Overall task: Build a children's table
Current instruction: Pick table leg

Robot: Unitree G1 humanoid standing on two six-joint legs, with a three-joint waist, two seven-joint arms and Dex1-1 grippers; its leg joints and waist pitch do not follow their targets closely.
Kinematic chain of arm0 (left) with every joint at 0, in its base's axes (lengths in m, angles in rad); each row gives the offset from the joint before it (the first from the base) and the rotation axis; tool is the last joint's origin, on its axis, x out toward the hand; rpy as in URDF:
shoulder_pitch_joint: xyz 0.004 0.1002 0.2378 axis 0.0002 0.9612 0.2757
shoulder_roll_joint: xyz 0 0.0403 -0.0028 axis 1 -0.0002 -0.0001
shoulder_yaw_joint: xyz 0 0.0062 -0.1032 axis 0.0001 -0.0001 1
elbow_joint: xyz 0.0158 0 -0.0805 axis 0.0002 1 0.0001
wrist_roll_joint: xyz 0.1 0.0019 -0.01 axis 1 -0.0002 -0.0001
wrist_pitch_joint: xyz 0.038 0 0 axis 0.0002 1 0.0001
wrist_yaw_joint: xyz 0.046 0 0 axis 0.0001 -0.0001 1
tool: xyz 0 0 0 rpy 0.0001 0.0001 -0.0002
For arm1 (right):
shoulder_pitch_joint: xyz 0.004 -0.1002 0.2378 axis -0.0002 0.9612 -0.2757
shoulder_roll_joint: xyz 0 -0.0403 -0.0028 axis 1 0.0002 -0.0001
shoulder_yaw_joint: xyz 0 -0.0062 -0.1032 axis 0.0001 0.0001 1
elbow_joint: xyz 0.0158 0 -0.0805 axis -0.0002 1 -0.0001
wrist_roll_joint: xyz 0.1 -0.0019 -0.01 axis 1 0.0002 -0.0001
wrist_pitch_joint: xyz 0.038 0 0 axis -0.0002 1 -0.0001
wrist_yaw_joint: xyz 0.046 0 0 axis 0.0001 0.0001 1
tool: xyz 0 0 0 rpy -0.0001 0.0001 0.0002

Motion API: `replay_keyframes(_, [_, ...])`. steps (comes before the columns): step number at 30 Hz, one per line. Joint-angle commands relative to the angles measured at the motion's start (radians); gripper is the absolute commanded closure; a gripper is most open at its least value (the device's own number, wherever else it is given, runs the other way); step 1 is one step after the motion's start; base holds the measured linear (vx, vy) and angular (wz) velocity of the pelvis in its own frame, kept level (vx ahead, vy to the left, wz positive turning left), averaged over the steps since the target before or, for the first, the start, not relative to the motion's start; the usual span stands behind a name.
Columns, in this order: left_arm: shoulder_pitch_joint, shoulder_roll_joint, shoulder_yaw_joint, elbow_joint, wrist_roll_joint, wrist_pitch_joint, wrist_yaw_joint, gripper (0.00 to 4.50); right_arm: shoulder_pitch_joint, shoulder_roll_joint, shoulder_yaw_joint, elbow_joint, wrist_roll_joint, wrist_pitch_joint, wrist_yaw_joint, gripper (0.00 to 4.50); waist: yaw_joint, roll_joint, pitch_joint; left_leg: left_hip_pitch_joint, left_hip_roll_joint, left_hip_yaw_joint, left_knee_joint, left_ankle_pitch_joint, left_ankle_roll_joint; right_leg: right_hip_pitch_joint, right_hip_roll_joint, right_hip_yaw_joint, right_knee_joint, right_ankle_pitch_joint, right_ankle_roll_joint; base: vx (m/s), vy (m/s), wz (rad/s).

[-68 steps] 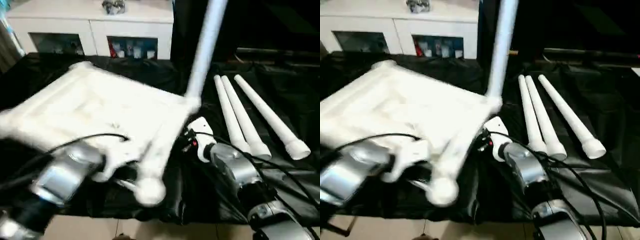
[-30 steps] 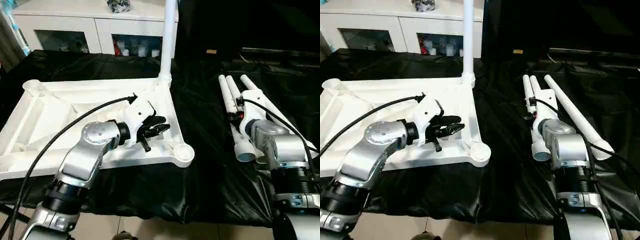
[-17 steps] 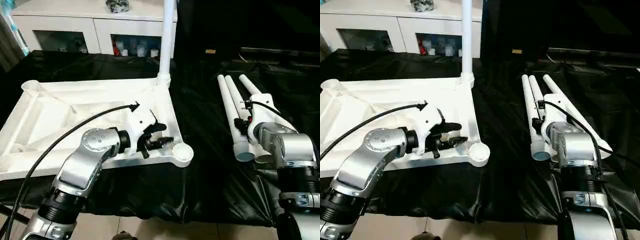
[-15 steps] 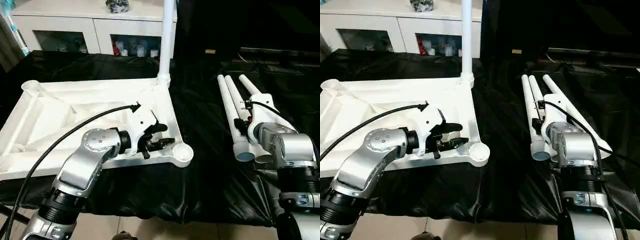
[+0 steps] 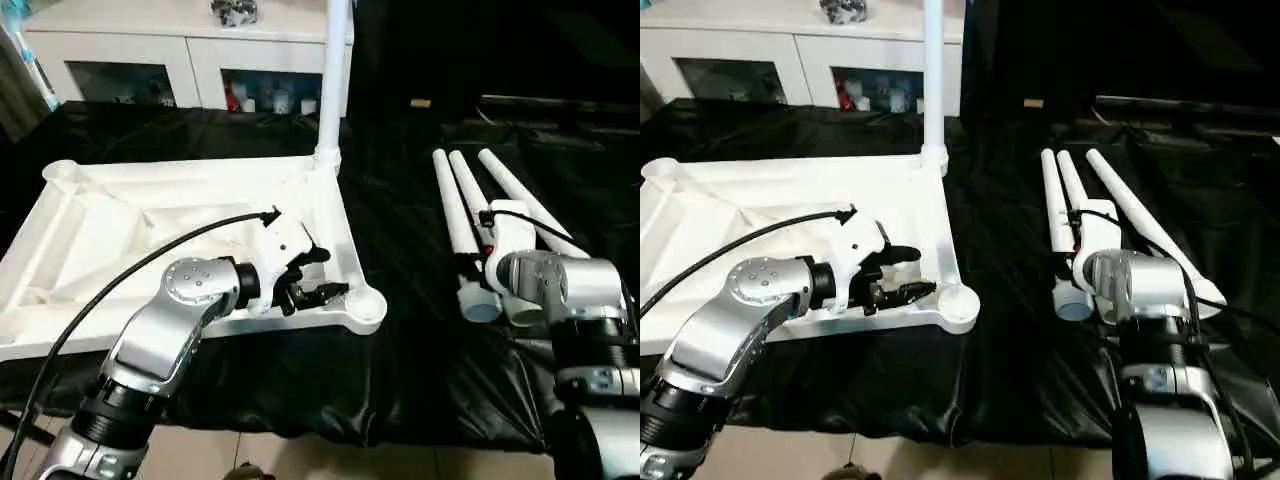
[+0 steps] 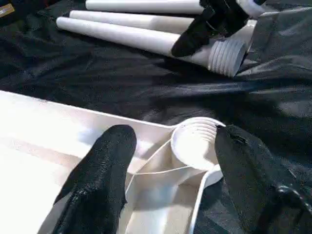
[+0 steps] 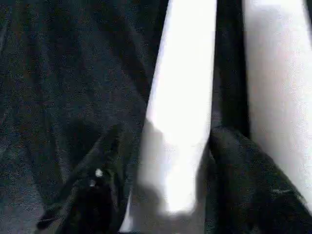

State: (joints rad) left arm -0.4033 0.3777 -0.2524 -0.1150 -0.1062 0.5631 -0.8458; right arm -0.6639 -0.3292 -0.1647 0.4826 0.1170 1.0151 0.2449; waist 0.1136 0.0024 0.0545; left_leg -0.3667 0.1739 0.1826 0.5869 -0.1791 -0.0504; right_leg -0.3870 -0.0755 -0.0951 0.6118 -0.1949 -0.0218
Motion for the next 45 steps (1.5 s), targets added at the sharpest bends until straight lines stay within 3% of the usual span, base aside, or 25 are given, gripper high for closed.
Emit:
replay_keyframes(1, [-0.004, 0.010, -0.007, -0.026, -0.013, 0.013, -0.007, 1.42, -0.017, -0.005, -0.013, 0.026, 0.009, 0.012, 0.000, 2.17, 0.005, -0.014, -0.067, 0.011, 0.055, -0.020, -0.063, -0.103, -0.004, 0.049, -0.086, 0.064, -0.062, -0.141, -0.182, 0.000, 0.000, 0.00])
replay_keyframes(9, [-0.001, 0.037, -0.016, -0.051, -0.039, 0.049, -0.042, 1.42, -0.062, -0.021, -0.005, 0.199, 0.018, -0.024, 0.049, 2.59, 0.004, -0.015, -0.065, 0.012, 0.054, -0.020, -0.063, -0.130, -0.013, 0.048, -0.088, 0.062, -0.065, -0.179, -0.185, 0.000, 0.000, 0.00])
replay_keyframes(14, [-0.008, 0.025, 0.001, -0.045, -0.042, 0.036, -0.021, 1.42, -0.065, -0.018, -0.032, 0.201, 0.030, -0.044, 0.040, 2.62, 0.005, -0.018, -0.064, 0.013, 0.055, -0.021, -0.064, -0.143, -0.020, 0.048, -0.086, 0.063, -0.067, -0.192, -0.174, 0.000, 0.000, 0.00])
replay_keyframes(18, [-0.049, -0.035, 0.054, -0.010, -0.049, 0.038, 0.064, 1.42, -0.045, 0.001, -0.090, 0.100, 0.104, -0.097, 0.092, 2.63, 0.008, -0.016, -0.065, 0.010, 0.055, -0.021, -0.063, -0.142, -0.014, 0.050, -0.087, 0.063, -0.067, -0.181, -0.172, 0.000, 0.000, 0.00])
replay_keyframes(20, [-0.089, -0.094, 0.098, 0.032, -0.058, 0.054, 0.142, 1.42, -0.020, 0.018, -0.124, 0.021, 0.165, -0.117, 0.143, 2.63, 0.014, -0.018, -0.069, 0.009, 0.056, -0.020, -0.060, -0.124, 0.002, 0.054, -0.086, 0.063, -0.064, -0.126, -0.175, 0.000, 0.000, 0.00])
replay_keyframes(23, [-0.151, -0.177, 0.153, 0.090, -0.095, 0.087, 0.222, 1.42, 0.051, 0.061, -0.173, -0.126, 0.278, -0.206, 0.254, 2.64, 0.025, -0.011, -0.071, 0.008, 0.059, -0.023, -0.057, -0.121, 0.018, 0.054, -0.092, 0.062, -0.062, -0.109, -0.181, 0.000, 0.000, 0.00])
replay_keyframes(25, [-0.165, -0.197, 0.164, 0.102, -0.109, 0.089, 0.232, 1.42, 0.076, 0.073, -0.180, -0.167, 0.305, -0.234, 0.289, 2.64, 0.027, -0.016, -0.073, 0.006, 0.059, -0.026, -0.058, -0.097, 0.032, 0.055, -0.090, 0.059, -0.059, -0.089, -0.184, 0.000, 0.000, 0.00])
replay_keyframes(26, [-0.191, -0.242, 0.195, 0.123, -0.143, 0.101, 0.258, 1.42, 0.122, 0.099, -0.190, -0.232, 0.350, -0.287, 0.349, 2.64, 0.029, -0.012, -0.074, 0.007, 0.058, -0.023, -0.055, -0.091, 0.037, 0.052, -0.089, 0.060, -0.058, -0.078, -0.191, 0.000, 0.000, 0.00])
replay_keyframes(27, [-0.206, -0.264, 0.212, 0.137, -0.159, 0.108, 0.273, 1.42, 0.144, 0.114, -0.200, -0.265, 0.379, -0.299, 0.375, 2.64, 0.032, -0.015, -0.071, 0.005, 0.057, -0.017, -0.053, -0.096, 0.044, 0.052, -0.089, 0.063, -0.063, -0.077, -0.189, 0.000, 0.000, 0.00])
replay_keyframes(30, [-0.270, -0.347, 0.277, 0.202, -0.219, 0.139, 0.332, 1.42, 0.228, 0.160, -0.233, -0.387, 0.503, -0.281, 0.479, 2.64, 0.047, -0.014, -0.075, 0.007, 0.062, -0.026, -0.054, -0.090, 0.066, 0.052, -0.092, 0.057, -0.061, -0.080, -0.203, 0.000, 0.000, 0.00])
replay_keyframes(34, [-0.309, -0.396, 0.325, 0.238, -0.268, 0.170, 0.357, 1.42, 0.284, 0.178, -0.228, -0.460, 0.572, -0.269, 0.539, 2.64, 0.056, -0.016, -0.071, 0.005, 0.063, -0.026, -0.057, -0.113, 0.064, 0.051, -0.094, 0.057, -0.072, -0.144, -0.190, 0.000, 0.000, 0.00])
replay_keyframes(38, [-0.350, -0.460, 0.394, 0.260, -0.377, 0.226, 0.378, 1.42, 0.356, 0.172, -0.169, -0.542, 0.630, -0.247, 0.619, 2.64, 0.059, -0.015, -0.068, 0.003, 0.060, -0.027, -0.058, -0.122, 0.053, 0.051, -0.095, 0.057, -0.080, -0.194, -0.162, 0.000, 0.000, 0.00])
replay_keyframes(45, [-0.359, -0.477, 0.401, 0.265, -0.391, 0.249, 0.393, 1.42, 0.376, 0.161, -0.137, -0.572, 0.644, -0.236, 0.641, 2.64, 0.058, -0.018, -0.067, 0.003, 0.060, -0.029, -0.060, -0.128, 0.046, 0.049, -0.094, 0.056, -0.087, -0.231, -0.135, 0.000, 0.000, 0.00])
